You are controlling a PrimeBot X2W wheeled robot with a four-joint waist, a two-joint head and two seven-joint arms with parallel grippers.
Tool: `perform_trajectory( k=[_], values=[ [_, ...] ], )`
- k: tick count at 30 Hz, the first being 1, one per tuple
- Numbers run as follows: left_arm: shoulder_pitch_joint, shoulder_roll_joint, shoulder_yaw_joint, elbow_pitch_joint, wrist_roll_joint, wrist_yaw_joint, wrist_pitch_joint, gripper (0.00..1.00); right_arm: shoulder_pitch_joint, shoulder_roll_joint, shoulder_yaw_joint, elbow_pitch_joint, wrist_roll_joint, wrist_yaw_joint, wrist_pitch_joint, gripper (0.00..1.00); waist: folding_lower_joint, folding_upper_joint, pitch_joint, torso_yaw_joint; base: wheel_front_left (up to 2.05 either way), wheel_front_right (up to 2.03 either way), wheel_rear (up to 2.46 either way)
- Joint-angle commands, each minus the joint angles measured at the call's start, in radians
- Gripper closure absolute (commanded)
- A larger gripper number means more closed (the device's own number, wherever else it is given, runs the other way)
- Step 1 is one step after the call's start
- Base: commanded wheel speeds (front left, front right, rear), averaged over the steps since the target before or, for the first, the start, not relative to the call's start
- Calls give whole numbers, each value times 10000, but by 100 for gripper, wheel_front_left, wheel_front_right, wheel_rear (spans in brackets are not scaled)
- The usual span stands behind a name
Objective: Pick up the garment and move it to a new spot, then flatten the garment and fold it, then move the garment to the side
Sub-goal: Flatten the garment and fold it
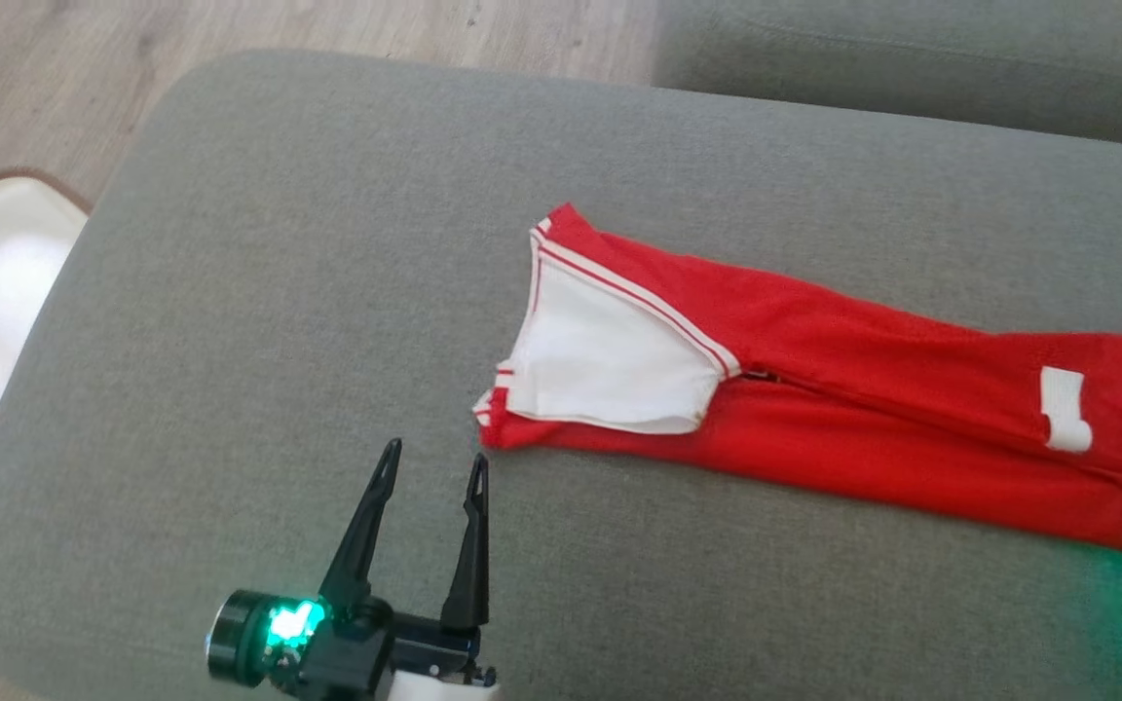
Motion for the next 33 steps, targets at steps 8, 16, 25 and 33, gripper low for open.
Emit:
perform_trajectory(
  k=[8,16,25,33],
  values=[
    [280,-273,871,-224,378,-492,-64,0,-129,-1047,-496,-1245,939,65,123,100,0,-1,-523,-668,0,0,0],
    [479,-441,1041,-86,501,-881,-64,0,-288,-286,604,-3955,1933,65,830,100,0,-1,-864,-800,0,0,0],
    [481,-653,1050,95,642,-1361,-64,0,-1167,1002,3087,-5073,1692,65,1480,100,0,-1,-909,-260,0,0,0],
    [252,-908,895,232,694,-1679,-64,0,-2151,1746,4862,-3531,1576,65,1662,100,0,-1,-572,592,0,0,0]
  ],
)
